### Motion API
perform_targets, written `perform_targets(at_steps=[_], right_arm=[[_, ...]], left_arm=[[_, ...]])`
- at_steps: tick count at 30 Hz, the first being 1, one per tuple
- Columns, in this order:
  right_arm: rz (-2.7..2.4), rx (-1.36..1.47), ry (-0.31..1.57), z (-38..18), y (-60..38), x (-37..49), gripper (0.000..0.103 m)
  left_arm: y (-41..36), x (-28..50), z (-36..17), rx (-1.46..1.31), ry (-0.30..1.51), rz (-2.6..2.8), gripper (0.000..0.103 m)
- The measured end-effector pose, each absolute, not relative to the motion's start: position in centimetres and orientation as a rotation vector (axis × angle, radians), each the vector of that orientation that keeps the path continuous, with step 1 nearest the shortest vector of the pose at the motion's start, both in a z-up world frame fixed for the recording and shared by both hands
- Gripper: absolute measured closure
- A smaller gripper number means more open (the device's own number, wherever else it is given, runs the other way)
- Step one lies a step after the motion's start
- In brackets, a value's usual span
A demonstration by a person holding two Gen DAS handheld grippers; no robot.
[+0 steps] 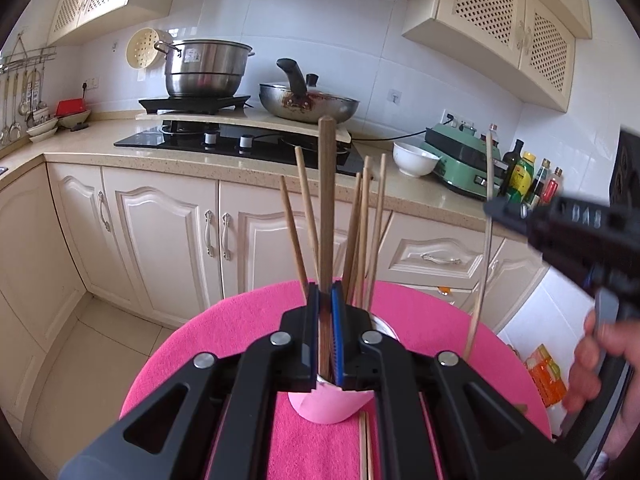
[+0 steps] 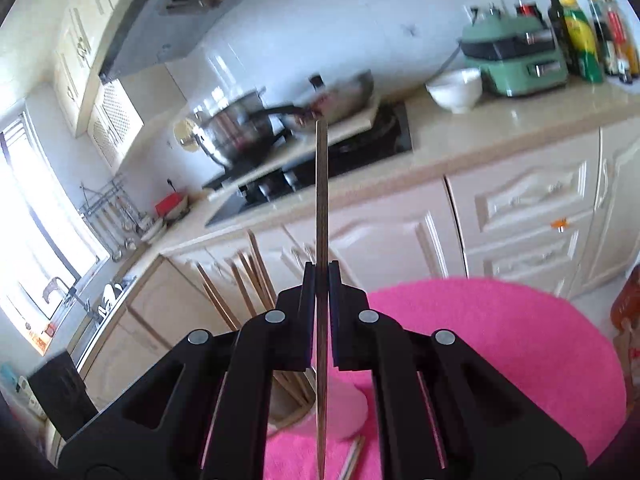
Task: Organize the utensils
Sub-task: 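Lower both chopsticks into the pink cup and open left tool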
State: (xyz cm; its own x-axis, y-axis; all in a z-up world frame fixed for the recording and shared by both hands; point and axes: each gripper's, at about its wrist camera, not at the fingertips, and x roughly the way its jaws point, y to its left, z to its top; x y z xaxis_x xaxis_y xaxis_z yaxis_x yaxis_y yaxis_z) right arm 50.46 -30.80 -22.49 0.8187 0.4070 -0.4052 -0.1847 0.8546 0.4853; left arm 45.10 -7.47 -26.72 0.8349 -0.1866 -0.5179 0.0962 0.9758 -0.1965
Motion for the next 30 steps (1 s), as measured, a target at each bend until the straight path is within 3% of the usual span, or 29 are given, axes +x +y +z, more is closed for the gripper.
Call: perform_targets(at_steps=[10, 14, 30], right_arm=[[0.377, 0.384, 0.384, -19.5, -28.1, 52.1, 0.096], [0.397, 0.355, 0.368, -19.6, -26.9, 52.5, 0.096], [0.45, 0.239, 0.46, -22.5, -25.3, 51.0, 0.096]], left_arm=[[-7.1, 45.5, -26.6, -0.177, 0.616, -0.154, 0.095], [-6.5, 45.5, -26.7, -0.205, 0.624, -0.14, 0.082], [-5.9, 45.5, -26.5, -0.16, 0.665, -0.058, 0.082]])
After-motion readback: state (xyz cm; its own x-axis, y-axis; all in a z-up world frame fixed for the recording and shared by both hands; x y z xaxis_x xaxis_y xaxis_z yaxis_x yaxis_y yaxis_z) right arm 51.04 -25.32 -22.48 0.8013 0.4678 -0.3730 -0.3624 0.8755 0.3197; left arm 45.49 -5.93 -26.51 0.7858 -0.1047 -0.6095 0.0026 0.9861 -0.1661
